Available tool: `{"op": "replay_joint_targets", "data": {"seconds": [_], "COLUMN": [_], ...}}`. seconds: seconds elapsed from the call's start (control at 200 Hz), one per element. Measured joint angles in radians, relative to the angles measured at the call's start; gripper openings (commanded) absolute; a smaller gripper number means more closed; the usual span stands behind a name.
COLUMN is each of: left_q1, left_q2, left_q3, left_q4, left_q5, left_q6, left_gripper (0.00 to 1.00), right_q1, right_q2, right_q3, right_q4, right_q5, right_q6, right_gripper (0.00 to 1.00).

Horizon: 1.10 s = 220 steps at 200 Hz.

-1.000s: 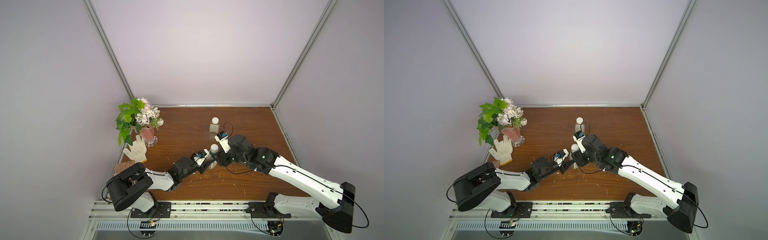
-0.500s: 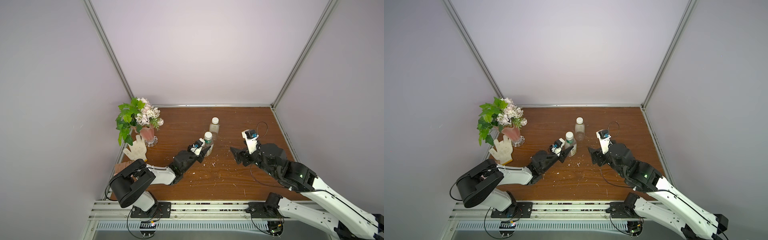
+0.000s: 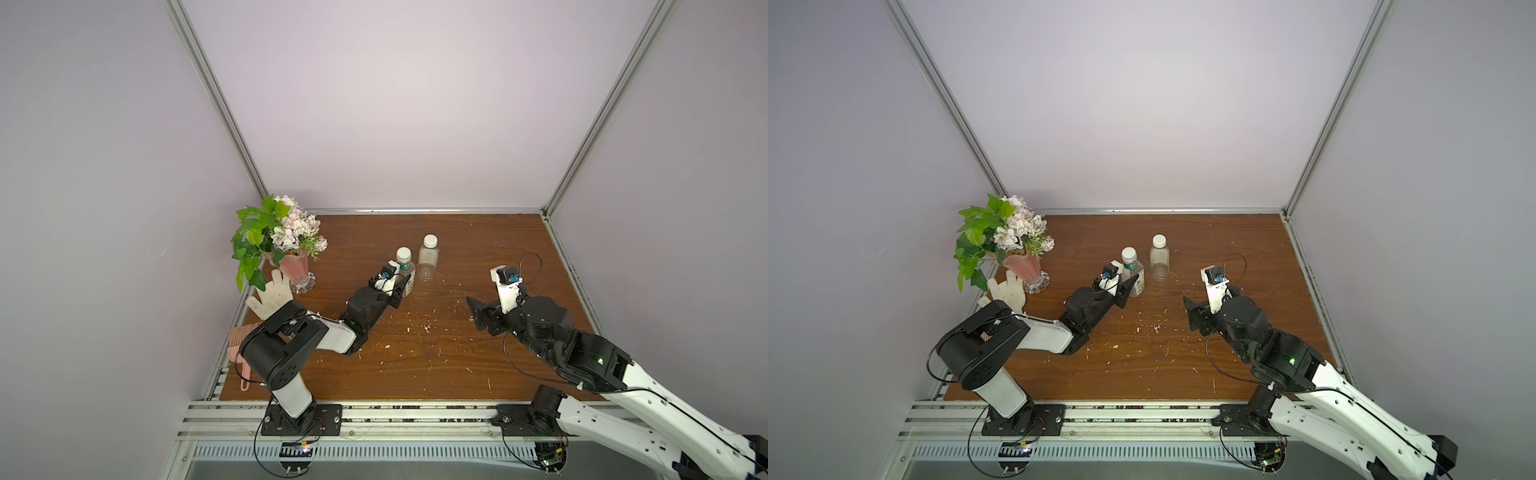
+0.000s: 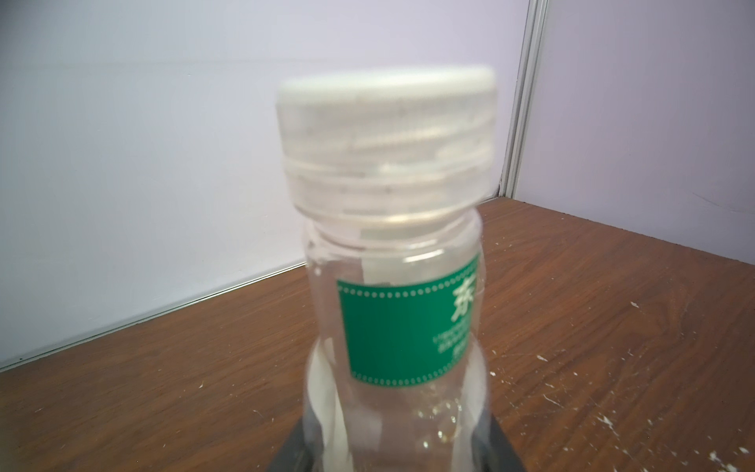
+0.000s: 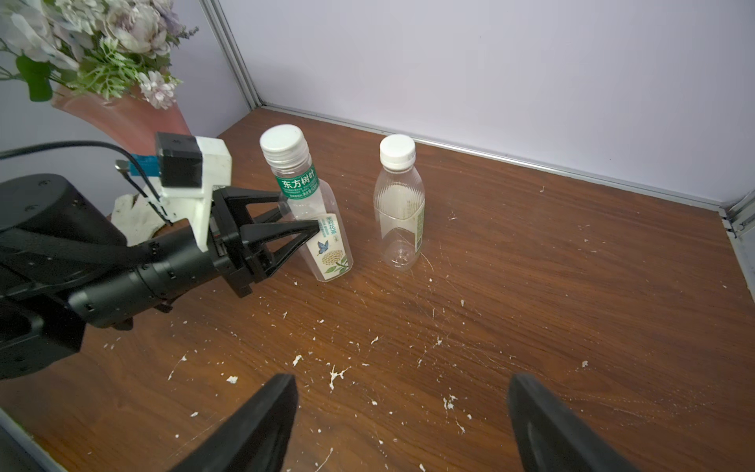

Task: Screw on the bottle caps
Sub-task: Place the plastic bottle at the center of the board.

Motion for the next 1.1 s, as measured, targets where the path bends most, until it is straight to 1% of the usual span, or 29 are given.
{"op": "replay_joint_targets", "data": {"seconds": [0.3,0.846,1.101], "left_q1": [0.015,0.034,0.034], "left_q2": [0.092,0.171,0.174], "left_q3": [0.058,0.093,0.094], "left_q4": [0.030,0.046,0.047], "left_q5": [0.000,0.034,0.036], "left_q6": [-0.007,-0.024,-0.036], "left_gripper": [0.40,0.43,0.50], "right_q1": [0.000,0.000,0.000], "right_q2": [0.006,0.008,-0.002], "right_q3": [-0.008,-0.015,-0.015], "right_q4": [0.013,0.018,0.018], "right_q5": [0.003,0.025,0.053], "right_q6": [0.004,0.003,0.003], "right_gripper": [0.89,0.89,0.89]}}
